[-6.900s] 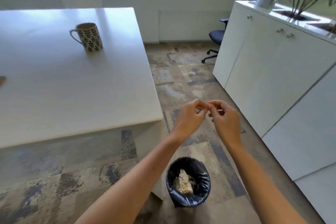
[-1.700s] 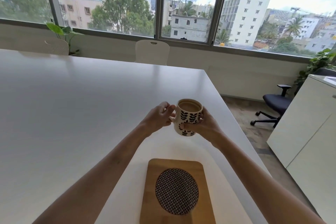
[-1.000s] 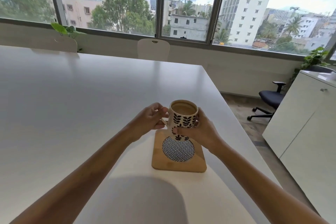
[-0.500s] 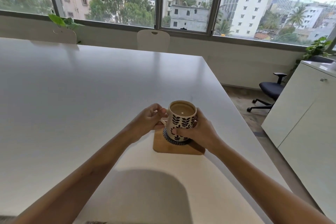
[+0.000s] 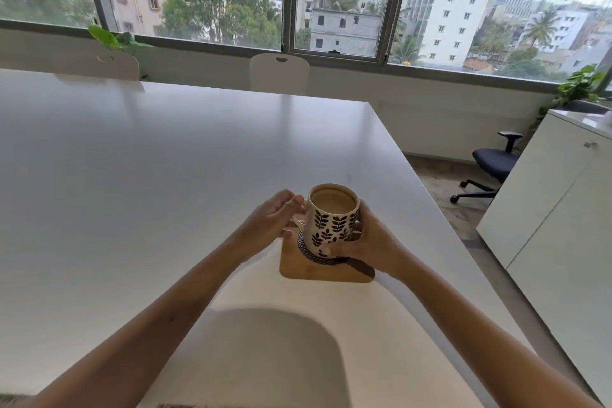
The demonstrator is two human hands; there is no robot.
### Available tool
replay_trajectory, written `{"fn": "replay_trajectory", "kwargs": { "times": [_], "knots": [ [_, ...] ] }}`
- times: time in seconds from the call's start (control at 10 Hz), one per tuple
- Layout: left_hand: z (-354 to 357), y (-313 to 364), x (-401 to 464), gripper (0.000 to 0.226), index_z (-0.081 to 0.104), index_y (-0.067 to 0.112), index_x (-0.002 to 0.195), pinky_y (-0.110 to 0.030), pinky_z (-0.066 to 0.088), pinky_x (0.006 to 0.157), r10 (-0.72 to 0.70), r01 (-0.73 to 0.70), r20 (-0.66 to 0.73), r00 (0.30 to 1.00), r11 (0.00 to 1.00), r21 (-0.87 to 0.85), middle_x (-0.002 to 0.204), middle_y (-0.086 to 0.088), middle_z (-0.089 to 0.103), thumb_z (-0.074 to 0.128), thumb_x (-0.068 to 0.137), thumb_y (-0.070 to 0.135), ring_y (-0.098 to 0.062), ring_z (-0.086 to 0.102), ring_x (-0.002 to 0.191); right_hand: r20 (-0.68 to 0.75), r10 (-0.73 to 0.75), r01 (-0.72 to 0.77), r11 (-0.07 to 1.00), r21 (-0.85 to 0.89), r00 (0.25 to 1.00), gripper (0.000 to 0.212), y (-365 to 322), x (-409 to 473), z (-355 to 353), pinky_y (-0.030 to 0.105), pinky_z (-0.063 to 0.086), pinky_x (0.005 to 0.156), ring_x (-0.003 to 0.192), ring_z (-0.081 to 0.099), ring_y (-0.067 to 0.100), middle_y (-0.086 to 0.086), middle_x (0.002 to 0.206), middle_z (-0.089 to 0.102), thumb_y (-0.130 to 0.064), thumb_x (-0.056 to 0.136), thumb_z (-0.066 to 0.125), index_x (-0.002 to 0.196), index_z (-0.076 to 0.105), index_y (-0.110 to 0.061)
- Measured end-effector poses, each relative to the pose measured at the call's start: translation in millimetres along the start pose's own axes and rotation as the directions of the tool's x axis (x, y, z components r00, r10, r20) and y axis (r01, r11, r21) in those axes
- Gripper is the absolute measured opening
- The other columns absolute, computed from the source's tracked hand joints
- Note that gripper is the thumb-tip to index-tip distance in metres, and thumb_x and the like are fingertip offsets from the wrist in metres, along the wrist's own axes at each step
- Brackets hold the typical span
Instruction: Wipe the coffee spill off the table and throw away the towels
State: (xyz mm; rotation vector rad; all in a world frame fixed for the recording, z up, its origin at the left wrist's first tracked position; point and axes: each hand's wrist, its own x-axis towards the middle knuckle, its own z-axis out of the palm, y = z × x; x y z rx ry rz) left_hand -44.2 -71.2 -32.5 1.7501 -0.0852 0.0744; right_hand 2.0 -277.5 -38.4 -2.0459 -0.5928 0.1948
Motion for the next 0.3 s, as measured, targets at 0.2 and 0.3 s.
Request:
{"fn": "replay_trajectory", "kwargs": {
  "times": [0.2,0.3],
  "knots": [
    [-6.5,-7.0,5.7,0.031,0.059,0.011,0.097,-0.023,0.048,0.075,0.182,-0.132,-0.132,0.974,0.939,0.317,0.098,-0.005,0.068,0.034,0.101,0.029,-0.014,0.063,0.086,0.023,-0.065,0.069,0.937,-0.341,0.998,0.051,9.6,4.4,-29.2,0.032,0.048,0.094,0.111,0.057,0.015,-0.003,0.122,0.062,-0.009,0.076,0.067,0.124,0.055,-0.022],
    [-12.7,-14.9,13.7,0.035,0.056,0.012,0.121,-0.029,0.047,0.092,0.332,-0.128,-0.197,0.923,0.745,0.655,0.124,-0.009,0.062,0.034,0.099,0.029,-0.023,0.058,0.114,-0.207,-0.144,0.022,0.866,-0.500,0.968,0.045,18.5,9.0,-23.5,0.034,0.042,0.102,0.123,0.050,0.025,0.007,0.133,0.055,-0.011,0.086,0.059,0.130,0.051,-0.013]
  ]
}}
